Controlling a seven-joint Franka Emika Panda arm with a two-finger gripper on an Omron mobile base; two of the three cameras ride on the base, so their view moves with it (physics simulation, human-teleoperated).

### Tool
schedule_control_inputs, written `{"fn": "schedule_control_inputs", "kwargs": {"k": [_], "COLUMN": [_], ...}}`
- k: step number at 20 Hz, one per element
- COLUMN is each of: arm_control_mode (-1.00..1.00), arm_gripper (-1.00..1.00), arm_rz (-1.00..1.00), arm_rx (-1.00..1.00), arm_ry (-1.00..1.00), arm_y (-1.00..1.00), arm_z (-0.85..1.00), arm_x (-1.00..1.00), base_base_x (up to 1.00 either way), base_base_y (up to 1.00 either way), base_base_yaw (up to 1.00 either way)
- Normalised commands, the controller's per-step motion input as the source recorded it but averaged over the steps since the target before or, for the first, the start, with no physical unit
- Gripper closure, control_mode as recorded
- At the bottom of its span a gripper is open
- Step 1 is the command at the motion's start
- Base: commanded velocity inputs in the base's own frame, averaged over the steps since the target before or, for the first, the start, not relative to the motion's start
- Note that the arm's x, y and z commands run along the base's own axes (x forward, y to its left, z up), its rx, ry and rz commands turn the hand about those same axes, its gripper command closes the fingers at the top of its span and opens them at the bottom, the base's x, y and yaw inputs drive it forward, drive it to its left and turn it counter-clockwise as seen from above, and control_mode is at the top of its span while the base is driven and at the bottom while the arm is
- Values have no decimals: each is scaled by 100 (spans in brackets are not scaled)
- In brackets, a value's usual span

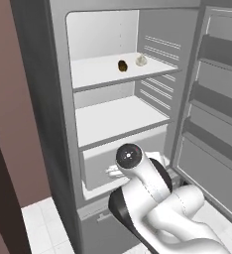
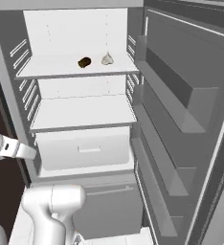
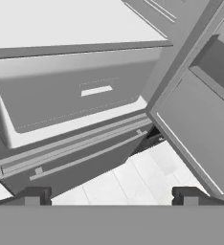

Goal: Gather the sweet potato and garlic from the fridge and place them on a tray on the dining counter. Then gather the fish and steak from the fridge and place them on the other tray.

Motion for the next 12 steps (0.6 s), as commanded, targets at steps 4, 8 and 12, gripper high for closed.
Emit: {"fn": "schedule_control_inputs", "kwargs": {"k": [4, 8, 12], "arm_control_mode": [100, 100, 100], "arm_gripper": [-100, -100, -100], "arm_rz": [0, 0, 0], "arm_rx": [0, 0, 0], "arm_ry": [0, 0, 0], "arm_y": [0, 0, 0], "arm_z": [0, 0, 0], "arm_x": [0, 0, 0], "base_base_x": [45, 43, 55], "base_base_y": [-28, -26, -7], "base_base_yaw": [7, 8, 8]}}
